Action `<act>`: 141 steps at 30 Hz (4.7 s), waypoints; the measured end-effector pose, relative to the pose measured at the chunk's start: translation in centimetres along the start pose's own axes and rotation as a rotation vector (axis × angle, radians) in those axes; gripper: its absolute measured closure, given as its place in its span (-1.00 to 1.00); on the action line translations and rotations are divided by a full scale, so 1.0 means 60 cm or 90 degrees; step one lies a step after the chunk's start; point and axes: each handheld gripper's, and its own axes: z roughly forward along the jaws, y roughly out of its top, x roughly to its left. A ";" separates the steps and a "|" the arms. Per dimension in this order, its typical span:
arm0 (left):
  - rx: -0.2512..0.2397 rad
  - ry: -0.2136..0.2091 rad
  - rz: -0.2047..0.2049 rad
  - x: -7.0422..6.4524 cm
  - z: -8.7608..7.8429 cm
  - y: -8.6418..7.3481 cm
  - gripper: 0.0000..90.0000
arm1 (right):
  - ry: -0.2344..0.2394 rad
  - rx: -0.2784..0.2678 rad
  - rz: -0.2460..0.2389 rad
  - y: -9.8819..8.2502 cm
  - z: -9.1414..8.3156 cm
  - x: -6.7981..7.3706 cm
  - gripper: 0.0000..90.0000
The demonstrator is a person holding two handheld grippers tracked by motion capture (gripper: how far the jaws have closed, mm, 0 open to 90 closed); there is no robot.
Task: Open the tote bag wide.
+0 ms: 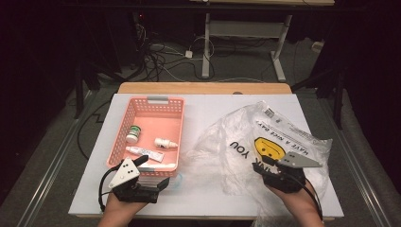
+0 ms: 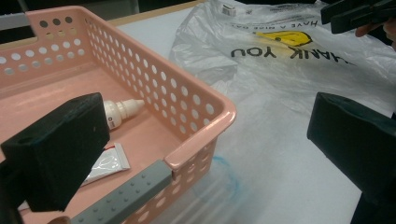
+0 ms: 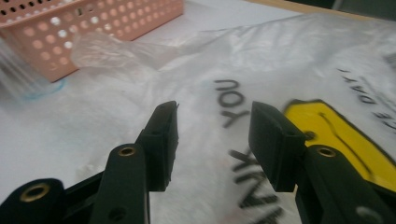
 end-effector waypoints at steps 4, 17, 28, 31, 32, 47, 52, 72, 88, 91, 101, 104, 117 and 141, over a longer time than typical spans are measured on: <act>-0.001 0.002 -0.002 0.002 -0.001 0.000 -1.00 | 0.048 0.021 -0.013 0.006 0.029 0.034 0.09; 0.005 0.000 0.009 -0.002 0.002 0.000 -1.00 | 0.099 0.129 -0.071 -0.040 0.083 0.100 -0.14; 0.005 0.000 0.011 -0.003 0.001 0.000 -1.00 | 0.058 0.136 -0.095 -0.039 0.088 0.103 0.12; 0.005 0.000 0.012 -0.003 0.001 0.000 -1.00 | 0.049 0.129 -0.092 -0.040 0.083 0.098 0.21; 0.005 0.000 0.012 -0.003 0.001 0.000 -1.00 | 0.050 0.129 -0.089 -0.041 0.082 0.097 0.24; 0.004 -0.001 0.013 -0.005 0.000 0.000 -1.00 | 0.056 0.149 -0.097 -0.050 0.086 0.099 0.20; 0.003 0.000 0.014 -0.006 0.000 0.001 -1.00 | 0.042 0.145 -0.085 -0.050 0.083 0.091 0.61; 0.003 -0.002 0.011 -0.006 0.001 0.000 -1.00 | 0.033 0.132 -0.073 -0.051 0.083 0.071 0.53; 0.003 -0.004 0.009 -0.007 0.003 0.000 -1.00 | 0.031 0.144 -0.079 -0.048 0.099 0.083 -0.28; 0.004 -0.005 0.010 -0.008 0.003 0.000 -1.00 | 0.035 0.143 -0.070 -0.047 0.099 0.079 -0.06; 0.003 -0.003 0.012 -0.006 0.001 0.001 -1.00 | 0.034 0.130 -0.025 -0.048 0.089 0.053 0.70; 0.004 -0.003 0.012 -0.006 0.002 0.001 -1.00 | 0.032 0.124 -0.025 -0.049 0.085 0.050 0.85; 0.000 -0.004 0.010 -0.009 0.002 0.002 -1.00 | 0.005 0.015 0.015 -0.023 0.064 0.012 1.00; 0.001 -0.008 0.004 -0.004 0.003 0.002 -1.00 | -0.047 -0.134 0.010 0.076 0.013 -0.015 1.00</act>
